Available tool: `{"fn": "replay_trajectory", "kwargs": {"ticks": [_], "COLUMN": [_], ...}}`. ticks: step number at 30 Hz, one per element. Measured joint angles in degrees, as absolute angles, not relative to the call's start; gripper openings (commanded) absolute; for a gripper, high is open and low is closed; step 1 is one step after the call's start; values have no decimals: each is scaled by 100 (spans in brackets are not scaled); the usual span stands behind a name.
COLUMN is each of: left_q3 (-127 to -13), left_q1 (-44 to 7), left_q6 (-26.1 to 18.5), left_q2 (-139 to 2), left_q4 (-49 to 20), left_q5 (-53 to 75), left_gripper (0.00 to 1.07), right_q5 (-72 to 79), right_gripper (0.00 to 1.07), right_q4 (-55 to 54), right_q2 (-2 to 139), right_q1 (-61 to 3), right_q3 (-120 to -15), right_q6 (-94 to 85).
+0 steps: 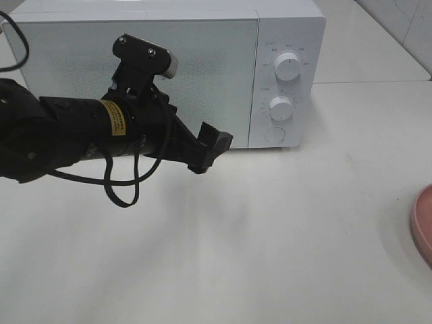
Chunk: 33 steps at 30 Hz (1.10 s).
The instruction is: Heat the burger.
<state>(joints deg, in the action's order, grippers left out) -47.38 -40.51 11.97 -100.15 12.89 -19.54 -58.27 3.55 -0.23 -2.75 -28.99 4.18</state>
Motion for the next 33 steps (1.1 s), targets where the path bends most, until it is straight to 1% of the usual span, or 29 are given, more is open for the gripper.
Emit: {"fn": "replay_trajectory", "kwargs": {"ticks": [1,2,3,4,5,6,7,8,9,10,11,12,13,14,16,17,19,20,21,22,23,24,25,26,28,29,30,31,33], "left_q3": [-4738,-4738,-4738,-4738,-4733,-4733,-4733,-4733,-4733,-4733,-4733,-4733,-4733,-4733,-4733,-4733,-4733,-4733,-4733,-4733,-4733,-4733,-4733,-4733,-4733,-4733,-4733,-4733,-4733], "left_q1": [-4051,-4062,-4062,-4062,-4062,-4057,-4057,-4022,-4022,-3994,-3971,-3971,-3896,-3896,-3696,-3696,-3317,-3317,-2905,-2664,-2664,-2200,-1937,-1937,-1054,-1054,-917,-636,-556], "left_q6": [1197,1283,1312,1312,1329,1335,1335,1335,1335,1335,1335,1335,1335,1335,1335,1335,1329,1329,1272,1215,1215,1043,940,940,539,539,435,218,126], "left_q2": [-10015,-9769,-9666,-9666,-9425,-9328,-9328,-9093,-9093,-8904,-8806,-8806,-8634,-8634,-8348,-8348,-8039,-8039,-7838,-7735,-7735,-7540,-7437,-7437,-7053,-7053,-6973,-6790,-6698], "left_q4": [1289,1278,1272,1272,1209,1197,1197,1163,1163,1129,1106,1106,1071,1071,1060,1060,1054,1054,1054,1054,1054,1020,980,980,751,751,705,567,527], "left_q5": [-1954,-1186,-779,-779,52,390,390,1134,1134,1862,2246,2246,2945,2945,3713,3713,4246,4246,4475,4555,4555,4681,4767,4767,5185,5185,5294,5621,5764], "left_gripper": [96,96,96,96,96,96,96,96,96,96,96,96,96,96,96,96,96,96,96,96,96,96,96,96,96,96,96,96,96], "right_q5": [-5827,-5827,-5827,-5827,-5827,-5827,-5827,-5827,-5827,-5827,-5827,-5827,-5827,-5827,-5827,-5827,-5827,-5827,-5827,-5827,-5827,-5827,-5827,-5827,-5827,-5827,-5827,-5827,-5827], "right_gripper": [75,75,75,75,75,75,75,75,75,75,75,75,75,75,75,75,75,75,75,75,75,75,75,75,75,75,75,75,75], "right_q4": [355,355,355,355,355,355,355,355,355,355,355,355,355,355,355,355,355,355,355,355,355,355,355,355,355,355,355,355,355], "right_q2": [-23,-23,-23,-23,-23,-23,-23,-23,-23,-23,-23,-23,-23,-23,-23,-23,-23,-23,-23,-23,-23,-23,-23,-23,-23,-23,-23,-23,-23], "right_q1": [-275,-275,-275,-275,-275,-275,-275,-275,-275,-275,-275,-275,-275,-275,-275,-275,-275,-275,-275,-275,-275,-275,-275,-275,-275,-275,-275,-275,-275], "right_q3": [-2899,-2899,-2899,-2899,-2899,-2899,-2899,-2899,-2899,-2899,-2899,-2899,-2899,-2899,-2899,-2899,-2899,-2899,-2899,-2899,-2899,-2899,-2899,-2899,-2899,-2899,-2899,-2899,-2899], "right_q6": [418,418,418,418,418,418,418,418,418,418,418,418,418,418,418,418,418,418,418,418,418,418,418,418,418,418,418,418,418]}}
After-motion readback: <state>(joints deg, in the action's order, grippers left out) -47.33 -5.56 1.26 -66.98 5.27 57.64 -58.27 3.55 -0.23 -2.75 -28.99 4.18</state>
